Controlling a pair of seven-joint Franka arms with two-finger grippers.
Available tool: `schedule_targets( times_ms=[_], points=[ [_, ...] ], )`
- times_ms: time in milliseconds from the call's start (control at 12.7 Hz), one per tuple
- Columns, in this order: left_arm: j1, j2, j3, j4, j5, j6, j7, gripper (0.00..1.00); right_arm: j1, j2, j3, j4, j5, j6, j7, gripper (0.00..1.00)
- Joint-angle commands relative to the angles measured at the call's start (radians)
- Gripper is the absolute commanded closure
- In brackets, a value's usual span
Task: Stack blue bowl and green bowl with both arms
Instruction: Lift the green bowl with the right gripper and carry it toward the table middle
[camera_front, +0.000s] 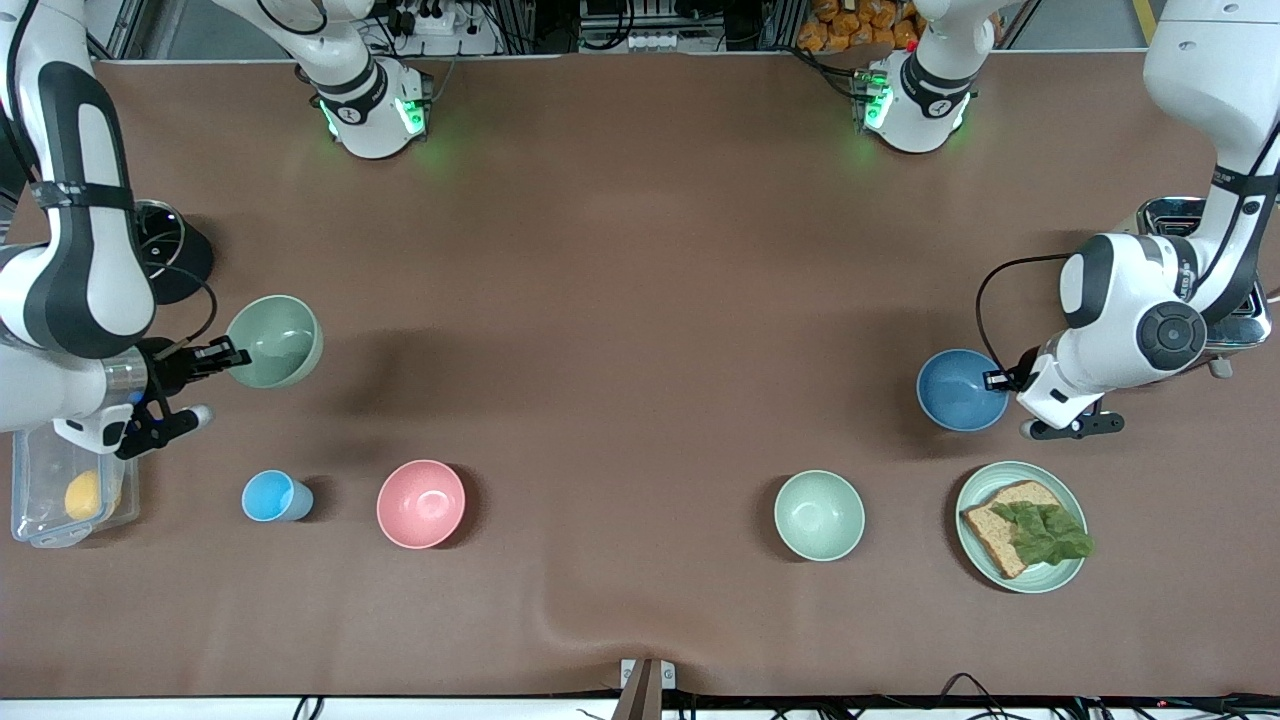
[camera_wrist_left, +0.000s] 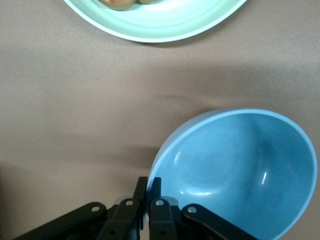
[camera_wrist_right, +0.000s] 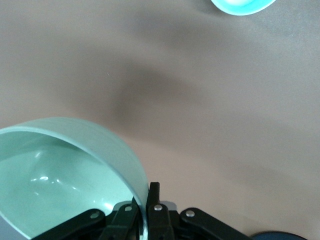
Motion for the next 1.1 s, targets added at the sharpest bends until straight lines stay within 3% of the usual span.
schedule_targets(
  times_ms=[0,394,787,1023],
  points=[
    [0.011,-0.028,-0.029,0.017,-0.021,-0.049,-0.004,1.00,0.007,-0.020,-0.001,-0.007,0.001,-0.011,-0.010,1.00],
    [0.009,-0.030,-0.053,0.057,-0.033,-0.095,-0.010,1.00,0.039,-0.024,0.000,-0.002,0.012,-0.025,0.003,1.00],
    [-0.003,-0.025,-0.069,0.121,-0.078,-0.170,-0.029,1.00,0.163,-0.035,0.002,0.076,0.018,-0.097,0.160,1.00],
    [0.000,-0.027,-0.087,0.133,-0.095,-0.186,-0.046,1.00,0.200,-0.049,0.002,0.076,0.079,-0.109,0.235,1.00]
  ],
)
